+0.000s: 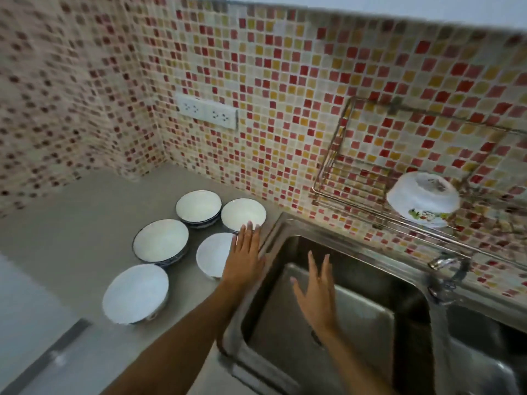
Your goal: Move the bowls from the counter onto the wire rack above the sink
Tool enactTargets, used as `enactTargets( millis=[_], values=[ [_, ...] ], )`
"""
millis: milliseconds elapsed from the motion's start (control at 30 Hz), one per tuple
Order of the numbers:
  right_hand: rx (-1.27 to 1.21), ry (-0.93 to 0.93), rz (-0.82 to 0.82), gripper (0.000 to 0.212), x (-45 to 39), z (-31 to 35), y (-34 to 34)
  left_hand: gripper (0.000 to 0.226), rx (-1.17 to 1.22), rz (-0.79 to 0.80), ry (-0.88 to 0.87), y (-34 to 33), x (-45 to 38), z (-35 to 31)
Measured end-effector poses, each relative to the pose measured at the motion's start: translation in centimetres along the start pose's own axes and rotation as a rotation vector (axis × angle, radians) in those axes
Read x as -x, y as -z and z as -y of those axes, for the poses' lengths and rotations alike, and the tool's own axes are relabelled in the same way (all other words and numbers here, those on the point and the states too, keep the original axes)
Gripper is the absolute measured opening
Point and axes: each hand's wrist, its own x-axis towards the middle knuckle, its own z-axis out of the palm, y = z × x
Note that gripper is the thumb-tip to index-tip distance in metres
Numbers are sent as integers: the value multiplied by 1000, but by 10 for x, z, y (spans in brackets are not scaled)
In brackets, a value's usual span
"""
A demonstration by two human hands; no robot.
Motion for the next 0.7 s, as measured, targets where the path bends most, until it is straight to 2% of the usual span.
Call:
enactTargets(
  millis=[100, 200, 333, 467, 567, 700],
  values=[
    [-78, -10, 183, 74, -16, 33, -26, 61, 83, 12, 150, 4, 1, 53],
    [-160, -110, 333, 71, -38, 66, -53, 53, 197, -8, 322, 0, 3, 91],
    [-204, -249, 454, 70, -63, 104, -92, 50, 322, 5, 479, -7, 0, 120],
    [-202, -328, 444, 68, -75, 120, -124, 59, 439, 98, 528, -18, -7, 137],
    [-195, -372, 428, 56, -79, 113, -144, 65, 517, 126, 543, -28, -7, 144],
    [-247, -429, 404, 60, -77, 105, -156, 56, 623, 118, 620, -30, -6, 149]
  ],
)
